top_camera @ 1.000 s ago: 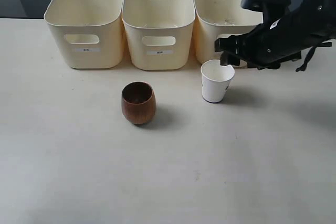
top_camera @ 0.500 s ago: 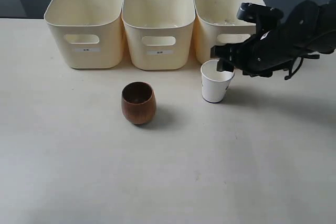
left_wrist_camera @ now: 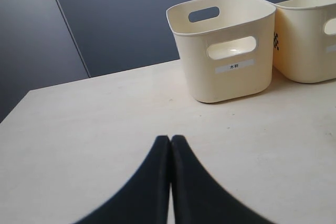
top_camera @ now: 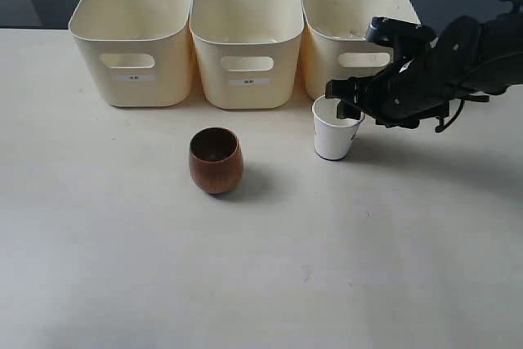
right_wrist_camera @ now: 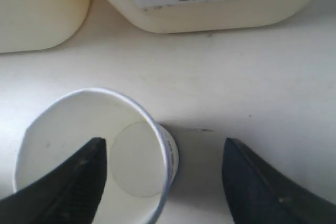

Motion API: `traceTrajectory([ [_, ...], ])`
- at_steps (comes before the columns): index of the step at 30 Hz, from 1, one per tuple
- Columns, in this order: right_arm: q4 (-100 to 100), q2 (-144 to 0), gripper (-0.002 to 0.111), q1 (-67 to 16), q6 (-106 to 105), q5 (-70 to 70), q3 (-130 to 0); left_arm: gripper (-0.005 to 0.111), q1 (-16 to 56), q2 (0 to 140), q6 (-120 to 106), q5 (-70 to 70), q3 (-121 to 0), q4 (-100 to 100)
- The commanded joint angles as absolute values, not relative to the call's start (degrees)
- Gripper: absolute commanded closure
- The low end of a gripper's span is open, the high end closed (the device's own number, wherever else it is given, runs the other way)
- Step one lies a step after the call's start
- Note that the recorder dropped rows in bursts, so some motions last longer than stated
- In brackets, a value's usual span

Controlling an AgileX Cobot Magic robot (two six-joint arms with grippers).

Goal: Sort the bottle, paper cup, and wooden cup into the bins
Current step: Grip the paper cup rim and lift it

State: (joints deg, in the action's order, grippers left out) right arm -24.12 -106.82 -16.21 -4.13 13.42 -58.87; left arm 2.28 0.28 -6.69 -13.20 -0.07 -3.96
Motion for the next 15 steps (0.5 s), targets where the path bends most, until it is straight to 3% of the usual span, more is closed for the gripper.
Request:
traceTrajectory([
  [1,-24.47,-107.58,0.047,-16.11,-4.51,11.51,-59.12,0.107,2.47,0.0,-6.58,-12.87,0.0,-3.96],
  [5,-24.7,-109.02,0.051,-16.11,-4.51,10.94,-59.12,0.107,2.47,0.0,-6.58,-12.87,0.0,-3.96],
  [9,-24.7,-109.6,0.077,-16.11,-4.51,10.8,-59.12,0.107,2.47,0.0,-6.58,-12.87,0.0,-3.96],
  [12,-24.7,-109.6,0.105,-16.11,-4.51,10.8,-59.12,0.107,2.47,0.0,-6.58,-12.87,0.0,-3.96],
  [15,-24.54,-109.6,0.108,-16.11,-4.51,10.31,-59.12,0.107,2.47,0.0,-6.58,-12.99,0.0,-3.96],
])
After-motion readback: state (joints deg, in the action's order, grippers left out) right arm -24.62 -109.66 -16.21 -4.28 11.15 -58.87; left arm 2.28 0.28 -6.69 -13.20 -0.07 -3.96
